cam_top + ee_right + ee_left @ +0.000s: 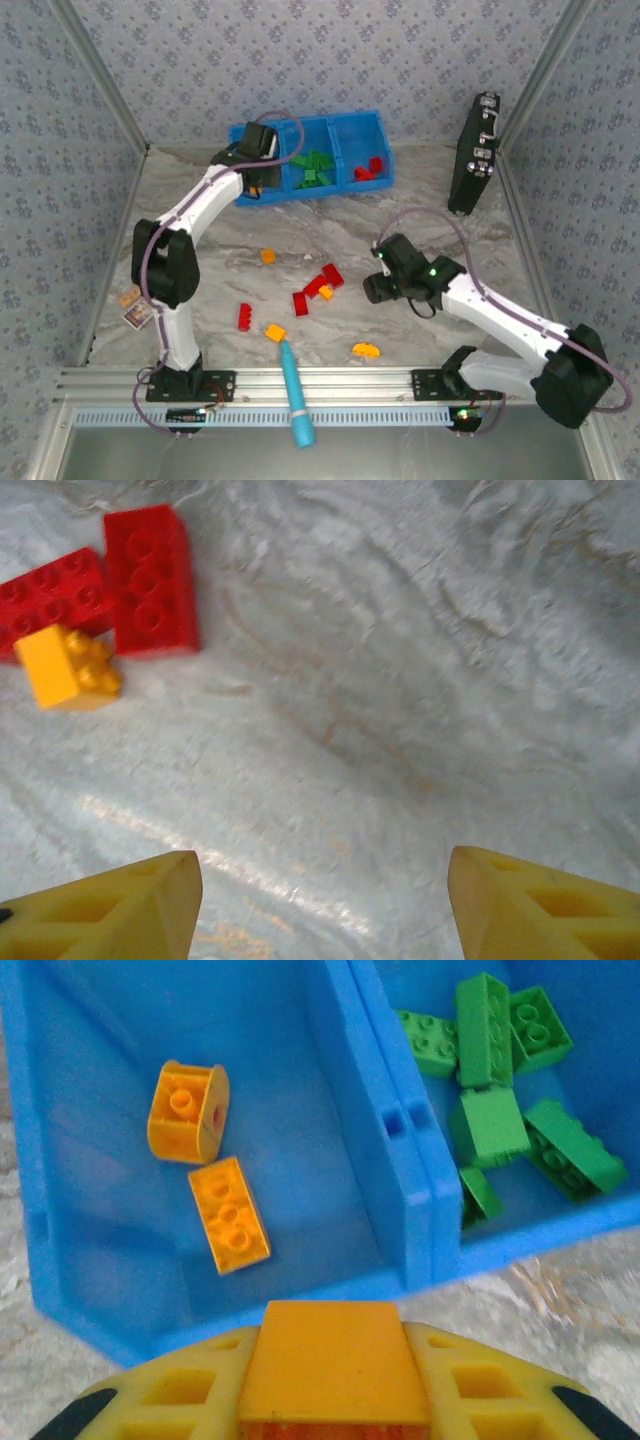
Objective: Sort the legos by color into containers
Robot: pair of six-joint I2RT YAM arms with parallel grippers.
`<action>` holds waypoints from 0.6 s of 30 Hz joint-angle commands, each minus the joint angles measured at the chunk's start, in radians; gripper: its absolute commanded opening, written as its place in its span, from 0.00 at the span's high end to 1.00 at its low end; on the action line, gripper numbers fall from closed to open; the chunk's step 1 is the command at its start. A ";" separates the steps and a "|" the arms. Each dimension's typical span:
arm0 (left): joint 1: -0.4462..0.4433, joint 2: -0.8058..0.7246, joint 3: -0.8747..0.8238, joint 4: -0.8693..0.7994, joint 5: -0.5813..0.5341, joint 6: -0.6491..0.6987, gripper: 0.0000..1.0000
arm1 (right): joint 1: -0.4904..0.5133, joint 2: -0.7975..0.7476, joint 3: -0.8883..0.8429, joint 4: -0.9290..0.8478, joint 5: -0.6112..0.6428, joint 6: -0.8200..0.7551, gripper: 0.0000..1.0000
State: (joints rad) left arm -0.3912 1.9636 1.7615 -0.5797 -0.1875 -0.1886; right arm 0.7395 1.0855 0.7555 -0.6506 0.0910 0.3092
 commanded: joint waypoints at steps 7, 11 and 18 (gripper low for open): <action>0.106 0.265 0.327 -0.090 0.030 0.028 0.76 | 0.137 -0.282 -0.158 -0.064 -0.068 0.240 0.26; 0.130 0.379 0.449 -0.147 0.032 0.029 0.75 | 0.157 -0.320 -0.207 -0.073 -0.108 0.303 0.25; 0.152 0.502 0.622 -0.227 0.048 0.026 0.68 | 0.301 -0.288 -0.261 -0.034 -0.141 0.433 0.24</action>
State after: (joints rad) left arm -0.2466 2.4508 2.3116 -0.7425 -0.1638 -0.1722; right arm 0.9901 0.7929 0.5072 -0.6811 -0.0307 0.6533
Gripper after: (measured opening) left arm 0.343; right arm 0.754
